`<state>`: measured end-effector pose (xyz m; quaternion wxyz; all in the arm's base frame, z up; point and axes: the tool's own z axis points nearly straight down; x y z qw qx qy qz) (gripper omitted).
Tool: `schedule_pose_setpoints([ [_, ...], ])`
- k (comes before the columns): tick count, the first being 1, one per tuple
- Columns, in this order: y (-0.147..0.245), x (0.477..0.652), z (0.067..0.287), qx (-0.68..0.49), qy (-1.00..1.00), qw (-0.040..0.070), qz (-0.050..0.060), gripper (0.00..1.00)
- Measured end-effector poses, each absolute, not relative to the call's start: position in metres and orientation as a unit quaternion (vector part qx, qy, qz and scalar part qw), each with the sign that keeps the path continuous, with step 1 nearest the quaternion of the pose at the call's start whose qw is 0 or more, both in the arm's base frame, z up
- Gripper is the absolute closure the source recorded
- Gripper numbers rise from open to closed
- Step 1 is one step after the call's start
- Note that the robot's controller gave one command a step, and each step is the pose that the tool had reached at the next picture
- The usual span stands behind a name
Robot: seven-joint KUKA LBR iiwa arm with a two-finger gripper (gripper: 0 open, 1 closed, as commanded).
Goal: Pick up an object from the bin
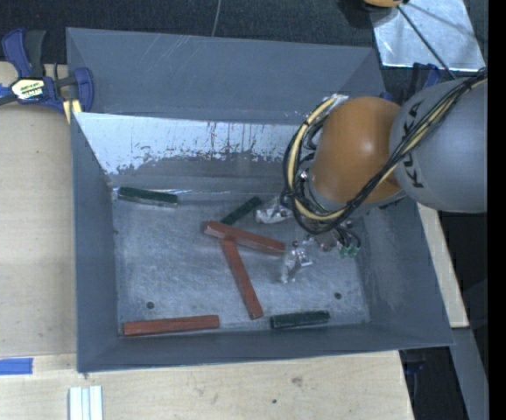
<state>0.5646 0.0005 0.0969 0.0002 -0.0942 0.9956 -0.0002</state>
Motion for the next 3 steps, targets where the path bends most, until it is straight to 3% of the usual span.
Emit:
schedule_pose_setpoints([
  [1, 0.008, 0.578, 0.077, -0.029, 1.000, 0.001, 0.000, 1.00],
  [2, 0.008, 0.578, 0.077, -0.029, 1.000, 0.002, 0.000, 1.00],
  [3, 0.015, 0.585, 0.248, -0.023, 1.000, 0.006, 0.000, 1.00],
])
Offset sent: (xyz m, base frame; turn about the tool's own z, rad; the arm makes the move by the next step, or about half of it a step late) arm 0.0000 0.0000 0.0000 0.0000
